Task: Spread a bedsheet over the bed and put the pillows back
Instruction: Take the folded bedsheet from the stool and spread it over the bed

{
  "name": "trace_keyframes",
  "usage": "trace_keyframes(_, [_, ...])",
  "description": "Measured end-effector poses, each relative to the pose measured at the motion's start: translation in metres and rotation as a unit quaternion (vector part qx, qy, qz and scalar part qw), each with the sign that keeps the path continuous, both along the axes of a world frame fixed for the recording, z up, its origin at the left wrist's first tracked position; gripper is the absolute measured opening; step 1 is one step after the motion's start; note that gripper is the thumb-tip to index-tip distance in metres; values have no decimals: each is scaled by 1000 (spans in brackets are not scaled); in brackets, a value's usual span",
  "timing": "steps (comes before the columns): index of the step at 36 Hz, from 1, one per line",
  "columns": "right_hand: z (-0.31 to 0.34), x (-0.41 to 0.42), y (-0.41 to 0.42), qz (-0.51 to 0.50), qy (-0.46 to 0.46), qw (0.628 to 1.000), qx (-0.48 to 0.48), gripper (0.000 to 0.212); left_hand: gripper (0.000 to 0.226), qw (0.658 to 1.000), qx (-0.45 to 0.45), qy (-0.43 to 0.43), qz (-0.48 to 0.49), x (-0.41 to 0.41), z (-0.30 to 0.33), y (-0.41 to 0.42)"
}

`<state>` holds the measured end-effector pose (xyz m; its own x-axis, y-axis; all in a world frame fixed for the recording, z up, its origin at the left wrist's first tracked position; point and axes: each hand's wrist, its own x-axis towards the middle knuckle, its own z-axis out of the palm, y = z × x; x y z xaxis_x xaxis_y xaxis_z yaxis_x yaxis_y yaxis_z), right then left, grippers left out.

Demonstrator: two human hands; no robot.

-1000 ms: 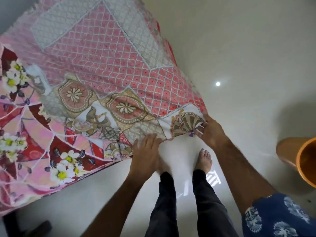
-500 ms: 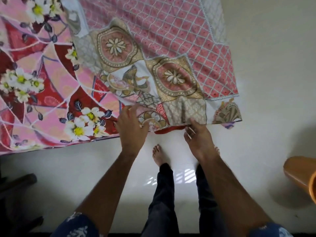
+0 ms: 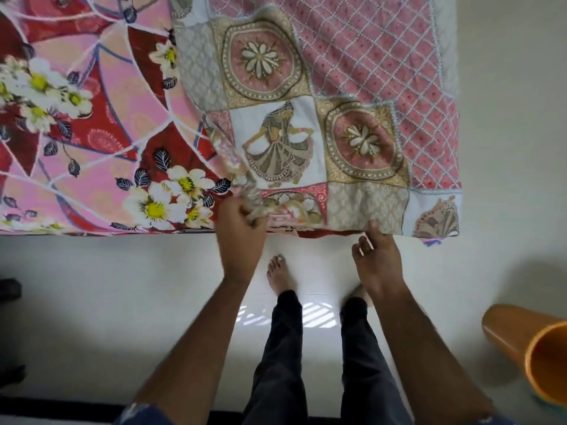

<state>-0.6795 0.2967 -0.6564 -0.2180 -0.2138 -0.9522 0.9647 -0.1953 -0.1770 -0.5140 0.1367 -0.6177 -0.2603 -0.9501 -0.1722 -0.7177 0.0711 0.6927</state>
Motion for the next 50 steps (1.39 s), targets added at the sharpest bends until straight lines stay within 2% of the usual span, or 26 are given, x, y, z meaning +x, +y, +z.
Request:
trace_keyframes(1, [1, 3, 7, 5, 44, 999, 12, 9, 34, 996, 38, 15, 81, 18, -2, 4])
trace_keyframes(2, [5, 5, 9, 8, 65, 998, 13, 9, 36, 982, 84, 18, 166, 37, -6, 7])
trace_keyframes(4, [8, 12, 8, 37, 80, 996, 31, 11, 27, 922, 209, 35, 324, 76, -21, 10])
trace_keyframes(6, [8, 18, 5, 50, 79, 995, 36, 6, 10, 851, 325, 77, 405, 104, -30, 11])
trace_keyframes(7, [8, 21, 3, 55, 78, 995, 44, 3, 11, 842, 344, 91, 406, 112, -33, 10])
trace_keyframes(12, [6, 31, -8, 94, 72, 992, 34, 17, 25, 897, 315, 136, 278, 99, -22, -13])
trace_keyframes(14, [7, 32, -14, 99, 71, 992, 39, 21, 39, 912, 295, 133, 251, 87, -23, -24])
trace_keyframes(16, [9, 32, -20, 100, 73, 991, 41, 17, 56, 913, 275, 131, 271, 75, -24, -36])
trace_keyframes(18, [10, 31, -24, 101, 76, 991, 33, 11, 63, 904, 274, 141, 295, 69, -28, -45])
trace_keyframes(22, [10, 25, -27, 110, 84, 990, 42, 25, 54, 882, 271, 211, 322, 74, -33, -55])
trace_keyframes(26, [14, 22, -20, 211, 144, 964, 76, 16, 26, 929, 173, 172, 279, 91, -24, -52])
trace_keyframes(28, [13, 26, -13, 245, 172, 950, 90, 23, 22, 936, 132, 169, 279, 98, -17, -44])
trace_keyframes(31, [11, 35, -4, 255, 178, 944, 107, 48, 11, 939, 87, 169, 286, 109, -17, -32])
trace_keyframes(32, [12, 38, -3, 260, 180, 943, 106, 50, 16, 939, 80, 157, 294, 113, -18, -30])
trace_keyframes(34, [13, 41, -2, 261, 182, 942, 107, 51, 26, 938, 87, 129, 309, 123, -24, -27])
trace_keyframes(38, [12, 42, -4, 257, 177, 946, 92, 51, 21, 951, 108, 65, 283, 135, -31, -32])
trace_keyframes(41, [11, 41, -2, 253, 166, 950, 82, 69, 19, 960, 115, 28, 253, 134, -35, -38])
trace_keyframes(43, [11, 41, 0, 262, 177, 945, 88, 77, 18, 959, 129, 23, 252, 133, -37, -39])
trace_keyframes(48, [12, 40, 13, 239, 198, 947, 87, 68, 21, 950, 164, 40, 262, 134, -42, -32])
trace_keyframes(50, [10, 36, 18, 233, 201, 948, 86, 75, 21, 949, 174, 48, 259, 133, -40, -28])
